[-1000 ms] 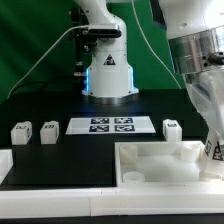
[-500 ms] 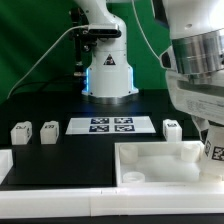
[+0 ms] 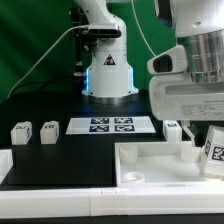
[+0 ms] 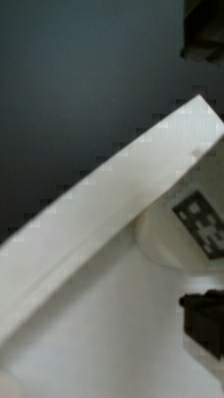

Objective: Assemble one leg

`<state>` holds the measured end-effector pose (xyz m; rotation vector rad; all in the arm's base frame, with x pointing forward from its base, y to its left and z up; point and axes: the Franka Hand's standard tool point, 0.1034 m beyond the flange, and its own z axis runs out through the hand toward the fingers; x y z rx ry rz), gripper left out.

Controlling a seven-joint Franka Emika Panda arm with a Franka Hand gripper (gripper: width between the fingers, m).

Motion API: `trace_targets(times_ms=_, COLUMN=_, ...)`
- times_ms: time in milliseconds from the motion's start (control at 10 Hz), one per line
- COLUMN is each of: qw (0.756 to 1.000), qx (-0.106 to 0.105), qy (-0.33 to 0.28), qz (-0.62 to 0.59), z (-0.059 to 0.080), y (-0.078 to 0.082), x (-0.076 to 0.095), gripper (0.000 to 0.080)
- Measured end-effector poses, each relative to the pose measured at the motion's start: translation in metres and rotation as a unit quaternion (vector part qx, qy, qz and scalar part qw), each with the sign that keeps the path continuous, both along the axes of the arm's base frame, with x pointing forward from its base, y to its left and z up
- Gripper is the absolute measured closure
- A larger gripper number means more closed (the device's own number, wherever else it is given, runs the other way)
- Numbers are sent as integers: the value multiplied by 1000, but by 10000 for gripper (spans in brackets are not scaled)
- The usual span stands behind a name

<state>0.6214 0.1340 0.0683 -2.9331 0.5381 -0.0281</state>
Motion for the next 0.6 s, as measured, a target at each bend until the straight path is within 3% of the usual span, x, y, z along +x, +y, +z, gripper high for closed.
trace_targets(times_ms=100, qw=996, qx=-10, qy=-16, qz=86, z=1, y=-6, x=4, gripper=150)
trace_targets(times_ms=400, qw=992, qx=-11, qy=-21, qz=121, z=1, y=-7, x=4, gripper=150)
trace_targets(times_ms=600, qw=993, qx=-11, qy=-20, qz=112, z=0, y=-7, x=4, gripper=402)
